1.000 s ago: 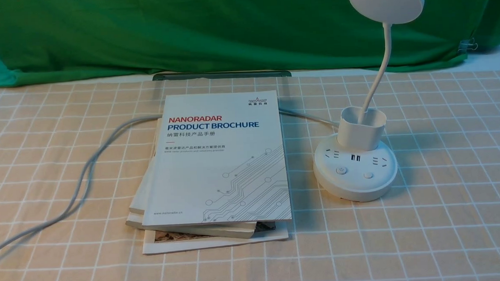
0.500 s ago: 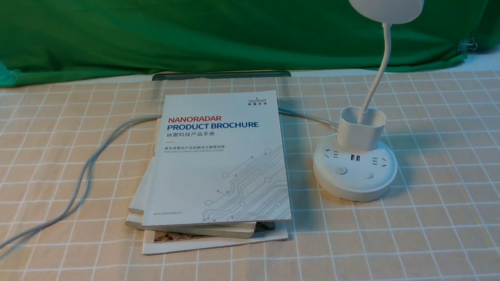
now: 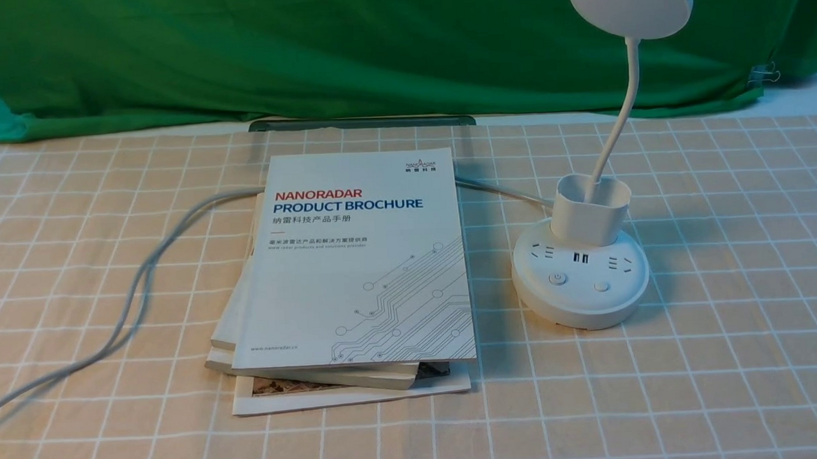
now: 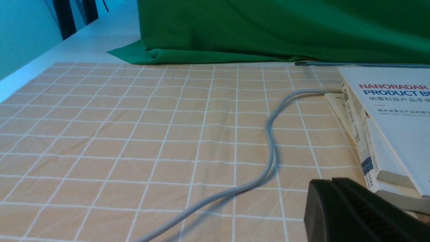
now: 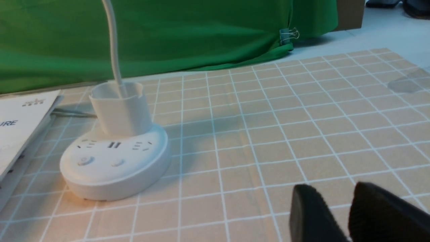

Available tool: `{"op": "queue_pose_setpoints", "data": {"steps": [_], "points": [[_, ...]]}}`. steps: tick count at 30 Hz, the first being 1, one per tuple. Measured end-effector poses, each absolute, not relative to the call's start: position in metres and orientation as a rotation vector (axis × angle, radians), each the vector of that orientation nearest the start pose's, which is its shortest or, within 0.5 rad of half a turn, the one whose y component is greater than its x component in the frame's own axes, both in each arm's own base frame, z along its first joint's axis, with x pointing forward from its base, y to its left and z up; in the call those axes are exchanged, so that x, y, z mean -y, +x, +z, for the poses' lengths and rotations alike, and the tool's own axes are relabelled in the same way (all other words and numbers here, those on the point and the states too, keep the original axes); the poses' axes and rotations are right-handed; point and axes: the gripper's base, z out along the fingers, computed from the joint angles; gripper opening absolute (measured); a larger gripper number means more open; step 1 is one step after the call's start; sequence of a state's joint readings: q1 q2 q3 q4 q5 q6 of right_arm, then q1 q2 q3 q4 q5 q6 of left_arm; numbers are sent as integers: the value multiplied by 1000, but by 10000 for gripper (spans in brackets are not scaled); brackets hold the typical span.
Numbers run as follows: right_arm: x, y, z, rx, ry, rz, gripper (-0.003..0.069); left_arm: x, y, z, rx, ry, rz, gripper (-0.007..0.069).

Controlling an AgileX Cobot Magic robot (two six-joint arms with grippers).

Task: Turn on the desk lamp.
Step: Use the right arm to press the button switch on the lamp holder

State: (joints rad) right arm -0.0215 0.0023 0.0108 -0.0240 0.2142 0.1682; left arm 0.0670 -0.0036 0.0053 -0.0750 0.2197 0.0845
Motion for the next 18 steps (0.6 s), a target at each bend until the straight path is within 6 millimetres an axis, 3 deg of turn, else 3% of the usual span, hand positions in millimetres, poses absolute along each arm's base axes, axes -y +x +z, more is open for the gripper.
{"op": "queue_pose_setpoints", "data": {"steps": [6, 7, 9, 11, 14, 18], "points": [[0, 56, 190, -1673, 415, 352, 241, -2, 56, 192, -1704, -36, 43, 21], [-1, 56, 190, -1637, 581, 512, 241, -2, 56, 192, -1704, -36, 43, 21], [-2, 56, 190, -1606, 692, 622, 241, -2, 56, 192, -1704, -36, 43, 21], [-3, 56, 190, -1516, 940, 852, 241, -2, 56, 192, -1704, -35, 43, 21], [-3, 56, 190, -1488, 1011, 914, 241, -2, 56, 192, -1704, -35, 43, 21], [-2, 56, 190, -1504, 965, 858, 241, -2, 56, 192, -1704, -35, 43, 21]]}}
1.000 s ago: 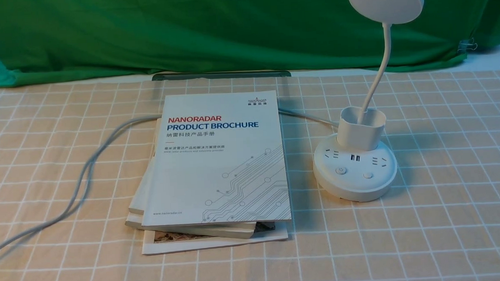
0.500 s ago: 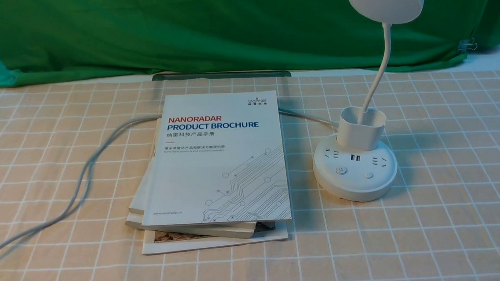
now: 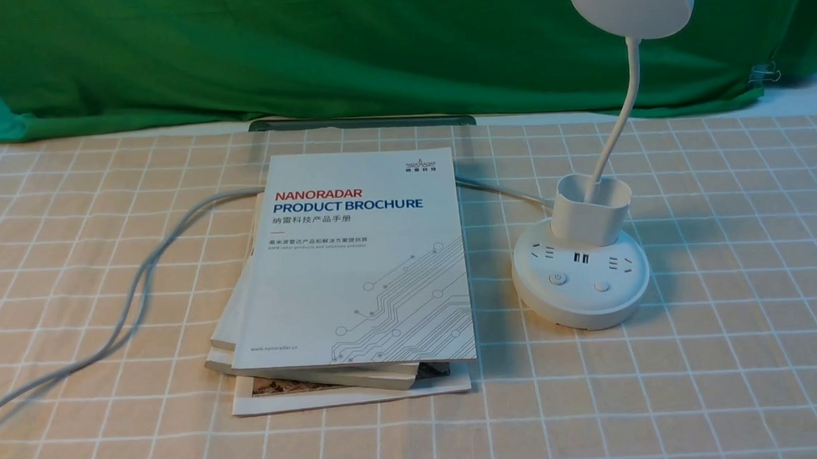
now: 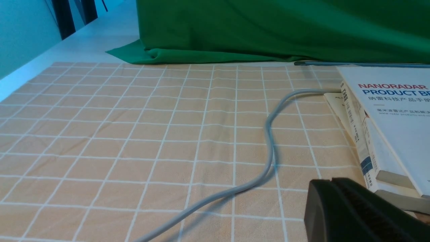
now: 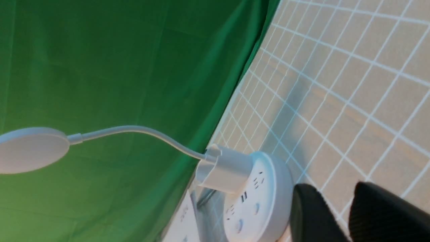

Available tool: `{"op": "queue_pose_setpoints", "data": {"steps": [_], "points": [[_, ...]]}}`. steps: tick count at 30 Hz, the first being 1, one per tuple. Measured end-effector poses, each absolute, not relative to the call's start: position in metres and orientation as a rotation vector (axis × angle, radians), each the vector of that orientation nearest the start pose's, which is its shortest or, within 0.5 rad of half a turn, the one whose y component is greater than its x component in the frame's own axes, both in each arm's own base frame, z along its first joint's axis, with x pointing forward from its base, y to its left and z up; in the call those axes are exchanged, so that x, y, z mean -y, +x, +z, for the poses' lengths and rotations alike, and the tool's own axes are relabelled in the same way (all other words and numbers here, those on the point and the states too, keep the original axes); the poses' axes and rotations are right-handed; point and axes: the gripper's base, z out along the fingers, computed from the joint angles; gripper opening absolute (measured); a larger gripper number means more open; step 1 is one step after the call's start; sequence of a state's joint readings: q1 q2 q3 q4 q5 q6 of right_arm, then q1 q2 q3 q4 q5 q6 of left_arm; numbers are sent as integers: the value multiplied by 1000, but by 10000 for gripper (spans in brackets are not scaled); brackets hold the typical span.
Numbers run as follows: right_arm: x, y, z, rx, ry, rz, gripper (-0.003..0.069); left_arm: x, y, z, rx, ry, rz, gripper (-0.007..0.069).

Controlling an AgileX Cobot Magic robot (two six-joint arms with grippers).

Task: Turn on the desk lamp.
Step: Use the right arm to press the button switch on the lamp holder

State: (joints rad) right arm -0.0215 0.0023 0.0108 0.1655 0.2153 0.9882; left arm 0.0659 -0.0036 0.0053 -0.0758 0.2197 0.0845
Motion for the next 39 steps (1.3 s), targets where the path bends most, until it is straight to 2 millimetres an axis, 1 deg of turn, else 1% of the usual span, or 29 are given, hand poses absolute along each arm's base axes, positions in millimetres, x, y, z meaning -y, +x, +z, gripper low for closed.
{"op": "queue_pose_setpoints", "data": {"steps": [2, 5, 8, 10, 12, 13, 14, 15, 18, 19, 20, 21, 22, 23, 24, 25, 27, 30, 31, 33, 35, 37, 38, 39], "points": [[-2, 56, 190, -1521, 923, 817, 241, -2, 56, 192, -1704, -35, 43, 21], [-1, 57, 193, -1550, 767, 693, 241, -2, 56, 192, -1704, -35, 43, 21], [0, 57, 199, -1522, 619, 586, 230, -2, 56, 192, -1704, -35, 43, 21], [0, 57, 201, -1518, 582, 555, 176, -2, 56, 192, -1704, -35, 43, 21], [0, 59, 207, -1540, 532, 503, 92, -2, 56, 192, -1703, -35, 43, 21], [0, 60, 215, -1544, 501, 476, 64, -2, 56, 192, -1703, -35, 43, 21], [0, 60, 217, -1546, 493, 468, 54, -2, 56, 192, -1703, -35, 43, 21], [0, 61, 230, -1556, 432, 413, 34, -2, 56, 192, -1703, -35, 43, 21], [-1, 70, 277, -1617, 300, 292, 29, -2, 56, 192, -1703, -35, 43, 21], [-2, 74, 289, -1650, 250, 248, 29, -2, 56, 192, -1703, -35, 43, 21], [-2, 75, 292, -1658, 250, 248, 29, -2, 56, 192, -1703, -35, 43, 21], [-3, 86, 317, -1753, 133, 154, 29, -2, 56, 192, -1703, -35, 43, 21], [-3, 94, 326, -1818, 86, 124, 29, -2, 56, 192, -1703, -35, 43, 21], [-4, 95, 332, -1833, 72, 119, 29, -2, 56, 192, -1703, -35, 43, 21], [-6, 107, 345, -1935, -20, 81, 28, -2, 56, 192, -1703, -35, 43, 21], [-8, 119, 354, -2018, -89, 78, 28, -2, 56, 192, -1703, -35, 43, 21], [-12, 137, 364, -2126, -189, 98, 28, -2, 56, 192, -1703, -35, 43, 21], [-19, 166, 364, -2234, -297, 149, 28, -2, 56, 192, -1703, -35, 43, 21], [-20, 168, 365, -2236, -304, 151, 28, -2, 56, 192, -1703, -35, 43, 21], [-35, 196, 354, -2314, -432, 193, 28, -2, 56, 192, -1702, -35, 43, 21], [-44, 210, 343, -2366, -488, 212, 28, -2, 56, 192, -1701, -35, 43, 21], [-59, 226, 326, -2427, -566, 237, 28, -2, 56, 192, -1701, -35, 43, 21], [-60, 228, 324, -2432, -575, 237, 28, -2, 56, 192, -1701, -35, 43, 21], [-75, 241, 308, -2476, -643, 253, 28, -2, 56, 192, -1701, -35, 43, 21]]}}
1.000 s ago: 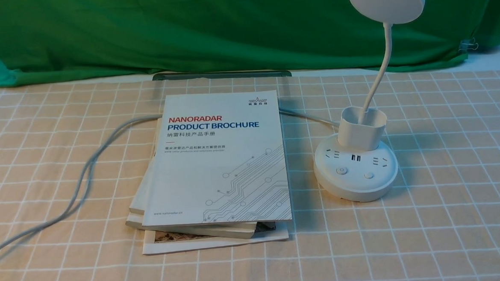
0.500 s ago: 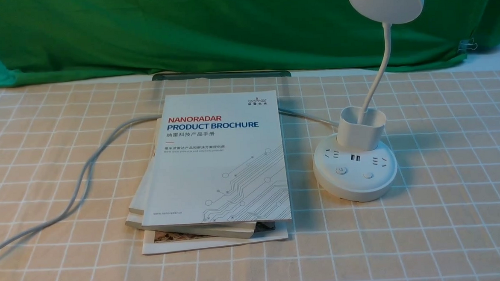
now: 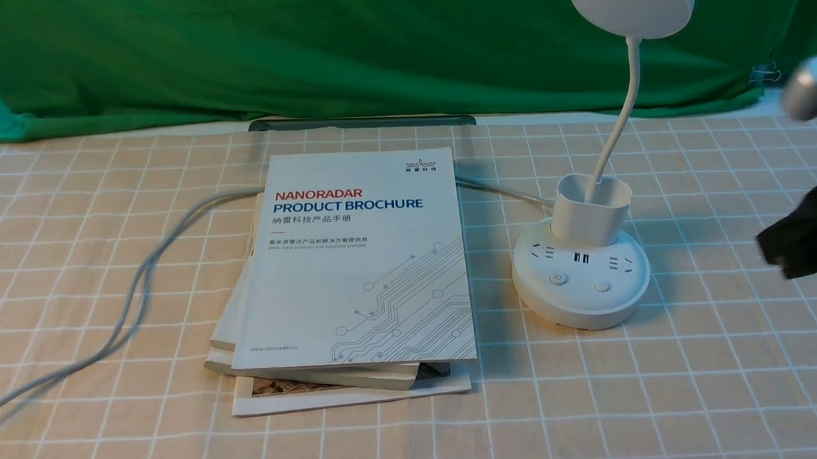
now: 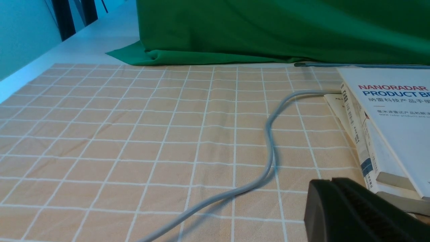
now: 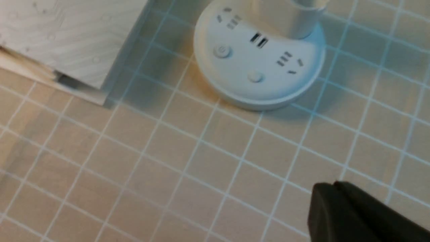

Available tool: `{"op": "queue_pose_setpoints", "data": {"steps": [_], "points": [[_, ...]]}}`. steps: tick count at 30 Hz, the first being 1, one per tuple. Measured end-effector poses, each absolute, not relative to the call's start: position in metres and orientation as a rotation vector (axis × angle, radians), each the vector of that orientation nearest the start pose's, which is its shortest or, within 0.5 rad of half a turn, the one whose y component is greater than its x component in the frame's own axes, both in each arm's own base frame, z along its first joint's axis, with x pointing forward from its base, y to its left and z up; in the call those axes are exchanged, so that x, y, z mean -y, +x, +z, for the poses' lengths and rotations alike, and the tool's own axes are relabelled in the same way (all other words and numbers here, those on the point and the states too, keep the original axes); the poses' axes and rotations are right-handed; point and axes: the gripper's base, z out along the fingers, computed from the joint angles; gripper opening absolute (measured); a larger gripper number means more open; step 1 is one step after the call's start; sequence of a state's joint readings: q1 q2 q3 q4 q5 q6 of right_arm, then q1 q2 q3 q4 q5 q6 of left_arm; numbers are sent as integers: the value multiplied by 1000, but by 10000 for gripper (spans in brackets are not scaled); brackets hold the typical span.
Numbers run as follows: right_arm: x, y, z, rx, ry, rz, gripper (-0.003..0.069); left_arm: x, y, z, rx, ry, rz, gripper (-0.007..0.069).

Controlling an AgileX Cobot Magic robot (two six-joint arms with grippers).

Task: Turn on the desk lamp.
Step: Use the right arm to press the button switch on the lamp holder

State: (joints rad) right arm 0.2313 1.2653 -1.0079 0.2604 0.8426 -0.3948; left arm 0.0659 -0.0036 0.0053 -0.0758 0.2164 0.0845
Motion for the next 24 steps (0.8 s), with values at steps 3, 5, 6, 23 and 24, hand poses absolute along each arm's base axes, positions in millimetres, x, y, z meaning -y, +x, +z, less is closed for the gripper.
{"op": "queue_pose_setpoints", "data": {"steps": [3, 5, 6, 23, 24], "points": [[-95, 257, 289, -2505, -730, 254, 28, -2, 56, 192, -1700, -35, 43, 21], [-109, 273, 273, -2543, -785, 253, 28, -2, 56, 192, -1700, -34, 44, 21], [-111, 276, 270, -2551, -792, 253, 28, -2, 56, 192, -1700, -34, 44, 21], [-133, 351, 204, -2600, -794, 147, 29, -2, 56, 192, -1700, -28, 53, 21], [-133, 352, 202, -2601, -788, 147, 29, -2, 56, 192, -1700, -28, 53, 21]]}}
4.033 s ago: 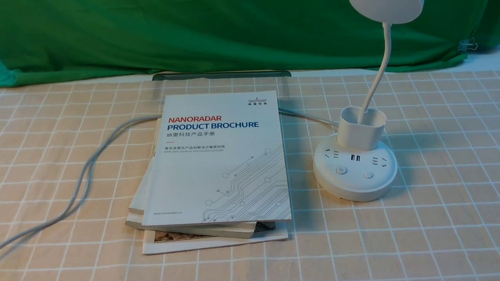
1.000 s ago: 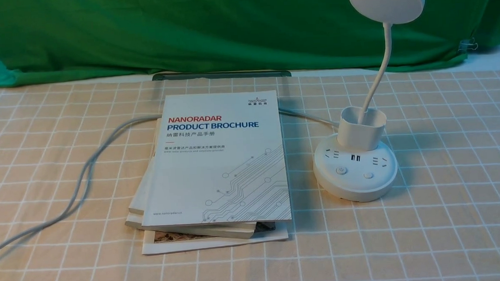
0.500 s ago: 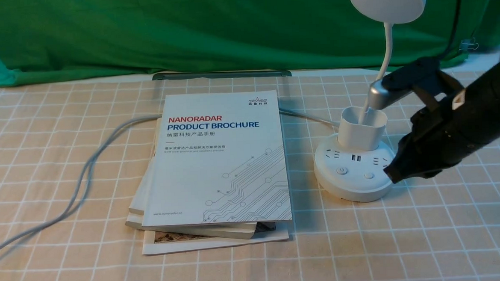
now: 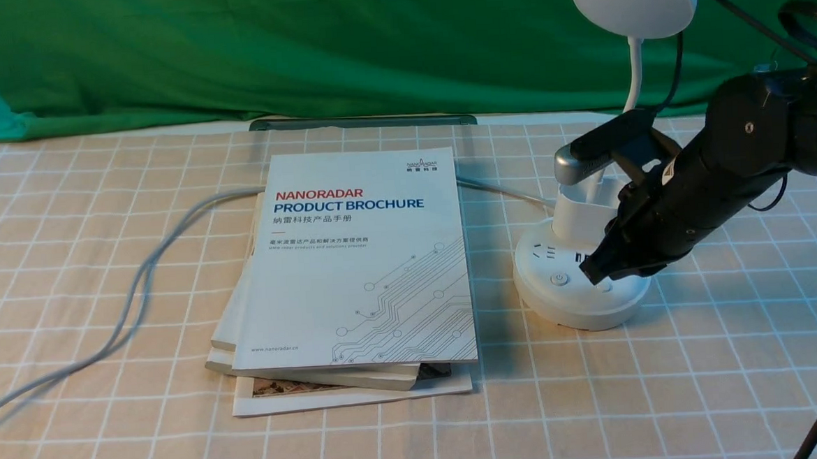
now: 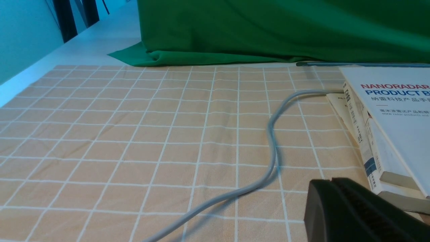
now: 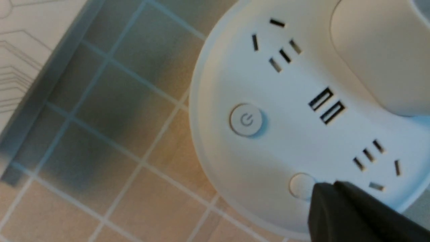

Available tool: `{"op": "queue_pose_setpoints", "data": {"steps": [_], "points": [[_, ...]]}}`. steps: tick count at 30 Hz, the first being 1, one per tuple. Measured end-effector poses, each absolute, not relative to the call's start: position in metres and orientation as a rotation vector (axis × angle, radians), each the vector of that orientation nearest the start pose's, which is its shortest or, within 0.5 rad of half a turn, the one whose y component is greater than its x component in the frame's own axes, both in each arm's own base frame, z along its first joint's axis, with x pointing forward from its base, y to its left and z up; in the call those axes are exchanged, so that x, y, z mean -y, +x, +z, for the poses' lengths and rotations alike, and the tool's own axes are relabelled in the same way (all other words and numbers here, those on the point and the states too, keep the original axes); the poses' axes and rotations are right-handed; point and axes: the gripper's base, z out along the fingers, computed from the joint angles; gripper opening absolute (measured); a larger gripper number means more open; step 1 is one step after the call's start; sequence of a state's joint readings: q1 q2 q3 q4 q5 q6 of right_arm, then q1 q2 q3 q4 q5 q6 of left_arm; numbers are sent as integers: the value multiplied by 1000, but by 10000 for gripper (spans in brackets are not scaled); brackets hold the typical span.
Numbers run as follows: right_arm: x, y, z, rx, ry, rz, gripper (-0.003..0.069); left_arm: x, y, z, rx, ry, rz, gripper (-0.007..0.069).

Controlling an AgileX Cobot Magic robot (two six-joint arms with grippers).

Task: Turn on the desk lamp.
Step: Use the right arm to press the button switch on the lamp holder

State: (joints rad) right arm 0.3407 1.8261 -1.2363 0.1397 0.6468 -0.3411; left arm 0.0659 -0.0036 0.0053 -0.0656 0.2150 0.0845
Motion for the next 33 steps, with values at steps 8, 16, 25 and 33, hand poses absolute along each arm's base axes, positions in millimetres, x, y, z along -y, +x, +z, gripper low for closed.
{"op": "queue_pose_setpoints", "data": {"steps": [8, 16, 25, 33], "points": [[-134, 355, 190, -2628, -790, 143, 30, -2, 56, 192, -1699, -26, 56, 21], [-134, 357, 181, -2652, -795, 143, 30, -3, 56, 192, -1699, -23, 59, 21], [-136, 360, 176, -2676, -804, 145, 30, -3, 56, 192, -1699, -23, 60, 21], [-139, 361, 172, -2699, -824, 146, 30, -3, 56, 192, -1698, -23, 60, 21]]}}
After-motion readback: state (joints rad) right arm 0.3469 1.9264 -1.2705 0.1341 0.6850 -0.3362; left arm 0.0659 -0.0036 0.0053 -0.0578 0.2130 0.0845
